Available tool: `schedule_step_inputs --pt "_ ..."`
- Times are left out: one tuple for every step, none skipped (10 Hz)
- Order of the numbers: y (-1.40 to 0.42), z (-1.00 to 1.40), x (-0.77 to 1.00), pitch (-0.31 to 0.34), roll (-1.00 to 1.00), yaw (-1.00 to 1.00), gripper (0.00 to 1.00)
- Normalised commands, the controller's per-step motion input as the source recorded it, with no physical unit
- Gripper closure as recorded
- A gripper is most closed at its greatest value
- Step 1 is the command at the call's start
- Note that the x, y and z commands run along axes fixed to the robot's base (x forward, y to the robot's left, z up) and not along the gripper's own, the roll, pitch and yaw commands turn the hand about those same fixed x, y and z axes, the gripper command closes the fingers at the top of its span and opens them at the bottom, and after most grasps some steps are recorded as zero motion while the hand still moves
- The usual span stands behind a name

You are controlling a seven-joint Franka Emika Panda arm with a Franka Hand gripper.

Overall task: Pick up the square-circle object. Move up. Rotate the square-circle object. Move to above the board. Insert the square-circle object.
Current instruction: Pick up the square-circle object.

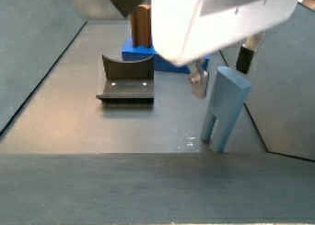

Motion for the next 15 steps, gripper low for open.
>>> schedule_step_inputs --pt "0.17 -0.36 -0.04 0.0 0.0 0.09 0.0" --pt "0.14 -0.31 0.0 -0.023 0.0 0.0 0.0" --pt "0.15 -0.2 0.0 -0.076 -0.06 -0.06 0.0" --pt "0.14 -0.09 -0.04 -0.136 -0.1 -0.09 0.0" --pt "0.13 0.0 -0.05 -0.236 -0.18 -0.13 0.0" --pt "0.1 0.0 -0.05 -0.269 -0.18 -0.13 0.0" --pt "0.03 0.0 0.0 -0.273 -0.16 -0.22 0.0" --pt "0.0 0.0 -0.01 -0.304 -0.15 -0.32 0.0" --pt "0.0 0.0 0.0 -0.339 -0.16 -0.29 0.0" --pt "0.0 -0.03 -0.04 -0.301 -0.14 -0.26 0.0" --pt "0.0 -0.05 -0.1 -0.291 -0.11 -0.24 0.0" --pt "0.0 -0.08 -0.1 -0.27 -0.11 -0.2 0.0" --pt "0.0 -0.07 -0.07 -0.14 0.0 -0.08 0.0" --pt "0.0 -0.11 -0.13 -0.116 0.0 -0.05 0.0" --pt "0.0 0.0 0.0 -0.007 0.01 0.0 0.0"
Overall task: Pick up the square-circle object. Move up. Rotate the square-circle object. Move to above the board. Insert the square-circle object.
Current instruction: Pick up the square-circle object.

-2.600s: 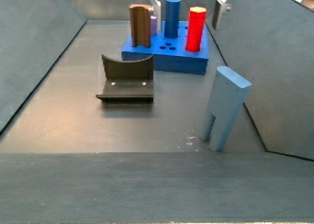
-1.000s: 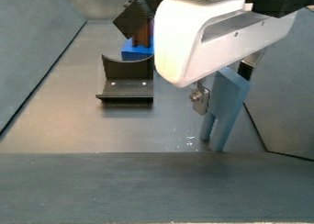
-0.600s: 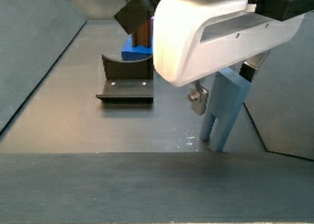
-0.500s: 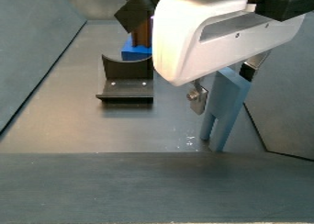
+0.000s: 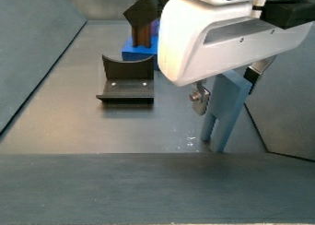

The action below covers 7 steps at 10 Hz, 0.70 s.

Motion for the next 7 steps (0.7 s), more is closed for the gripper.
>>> schedule_step_inputs --pt "0.0 0.0 0.0 0.0 0.0 0.0 0.0" --pt "0.0 0.0 0.0 0.0 0.0 0.0 1.0" --pt "0.0 0.0 0.0 0.0 0.0 0.0 1.0" --pt "0.0 0.0 0.0 0.0 0.0 0.0 1.0" --pt "0.0 0.0 0.0 0.0 0.0 0.0 1.0" --pt "0.0 0.0 0.0 0.0 0.0 0.0 1.0" --pt "0.0 0.0 0.0 0.0 0.0 0.0 1.0"
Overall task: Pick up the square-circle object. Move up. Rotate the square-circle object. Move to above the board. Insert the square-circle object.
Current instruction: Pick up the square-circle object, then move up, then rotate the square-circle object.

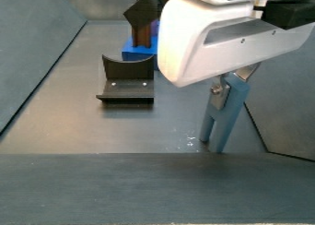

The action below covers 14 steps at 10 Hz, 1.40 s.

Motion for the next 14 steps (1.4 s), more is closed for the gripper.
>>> schedule_step_inputs --pt "0.0 0.0 0.0 0.0 0.0 0.0 1.0" --pt "0.0 0.0 0.0 0.0 0.0 0.0 1.0" --pt "0.0 0.0 0.0 0.0 0.0 0.0 1.0" --pt "0.0 0.0 0.0 0.0 0.0 0.0 1.0" --pt "0.0 0.0 0.0 0.0 0.0 0.0 1.0" --pt "0.0 0.83 0.0 0.0 0.0 0.0 1.0" --pt "-0.06 0.75 -0.05 0.015 0.0 0.01 1.0" --pt "-0.05 0.63 -0.07 0.011 0.03 0.01 1.0" --pt "-0.03 0.44 -0.05 0.032 0.07 0.01 1.0" --pt "-0.02 0.34 -0.05 0.049 0.08 0.01 1.0" --pt "-1.0 0.42 0.03 0.0 0.0 0.0 1.0" --pt "-1.0 0.39 0.04 0.008 0.01 0.01 1.0" --pt "-1.0 0.37 0.02 0.02 0.05 0.02 1.0" --pt "-1.0 0.36 0.02 0.03 0.07 0.02 1.0"
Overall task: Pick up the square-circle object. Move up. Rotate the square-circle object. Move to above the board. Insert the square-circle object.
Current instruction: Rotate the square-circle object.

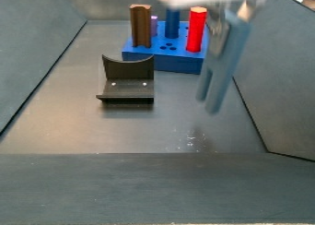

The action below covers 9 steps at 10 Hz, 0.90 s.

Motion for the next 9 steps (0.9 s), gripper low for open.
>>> schedule_step_inputs --pt "-1.0 0.33 0.02 0.057 0.11 0.03 1.0" --pt "-1.0 0.33 0.01 0.079 0.12 0.03 1.0" --pt "-1.0 0.32 0.01 0.079 0.11 0.03 1.0" --pt "-1.0 0.3 0.0 0.069 0.11 0.03 1.0" --pt "-1.0 0.28 -0.01 0.057 0.11 0.03 1.0" --pt "-1.0 0.26 -0.02 0.055 0.12 0.03 1.0" --pt "-0.86 0.2 -0.03 0.054 0.12 0.03 1.0" --pt "-0.65 0.14 -0.02 0.05 0.12 0.03 1.0" --pt "-0.44 0.1 -0.03 0.051 0.12 0.04 1.0"
